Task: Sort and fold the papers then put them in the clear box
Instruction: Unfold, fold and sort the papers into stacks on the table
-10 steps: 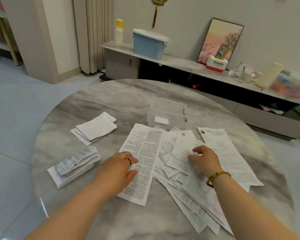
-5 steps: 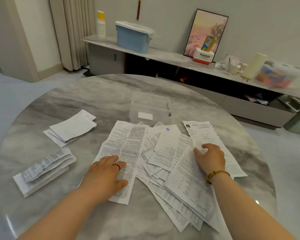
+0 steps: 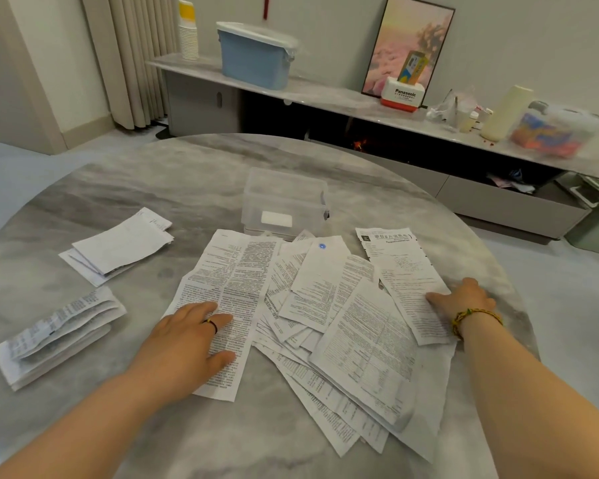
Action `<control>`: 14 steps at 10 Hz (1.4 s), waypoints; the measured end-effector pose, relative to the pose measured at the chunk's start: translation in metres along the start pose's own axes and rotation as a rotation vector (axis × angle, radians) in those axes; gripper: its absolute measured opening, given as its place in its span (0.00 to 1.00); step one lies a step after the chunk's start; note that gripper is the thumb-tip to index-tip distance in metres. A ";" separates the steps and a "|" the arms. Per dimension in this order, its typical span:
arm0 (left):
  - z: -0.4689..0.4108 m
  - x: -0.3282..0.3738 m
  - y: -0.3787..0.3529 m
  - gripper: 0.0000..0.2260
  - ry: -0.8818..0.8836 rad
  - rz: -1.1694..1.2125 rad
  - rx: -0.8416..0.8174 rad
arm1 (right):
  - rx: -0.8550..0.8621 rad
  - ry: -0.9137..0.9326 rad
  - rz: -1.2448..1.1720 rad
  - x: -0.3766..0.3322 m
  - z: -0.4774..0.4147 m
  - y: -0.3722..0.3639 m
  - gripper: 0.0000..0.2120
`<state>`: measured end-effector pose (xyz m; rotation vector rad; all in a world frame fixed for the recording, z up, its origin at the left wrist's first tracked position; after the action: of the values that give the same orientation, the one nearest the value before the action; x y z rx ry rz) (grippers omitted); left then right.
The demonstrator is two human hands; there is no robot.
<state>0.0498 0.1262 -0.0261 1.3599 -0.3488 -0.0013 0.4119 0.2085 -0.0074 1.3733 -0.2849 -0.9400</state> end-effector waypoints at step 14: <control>-0.001 0.000 0.006 0.25 -0.007 0.047 0.074 | 0.002 -0.018 -0.390 0.008 0.019 -0.006 0.08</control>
<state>0.0488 0.1285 -0.0201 1.4252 -0.3899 0.0457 0.4011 0.1900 -0.0112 1.4503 -0.0285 -1.2735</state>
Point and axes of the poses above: each hand's wrist, its own z-axis away from the middle knuckle, its own y-axis out of the back of the hand, x = y × z, the point moved 2 cm from there along -z, towards the middle knuckle, and after that the axes turned 5 degrees about -y, right-handed, at the moved point
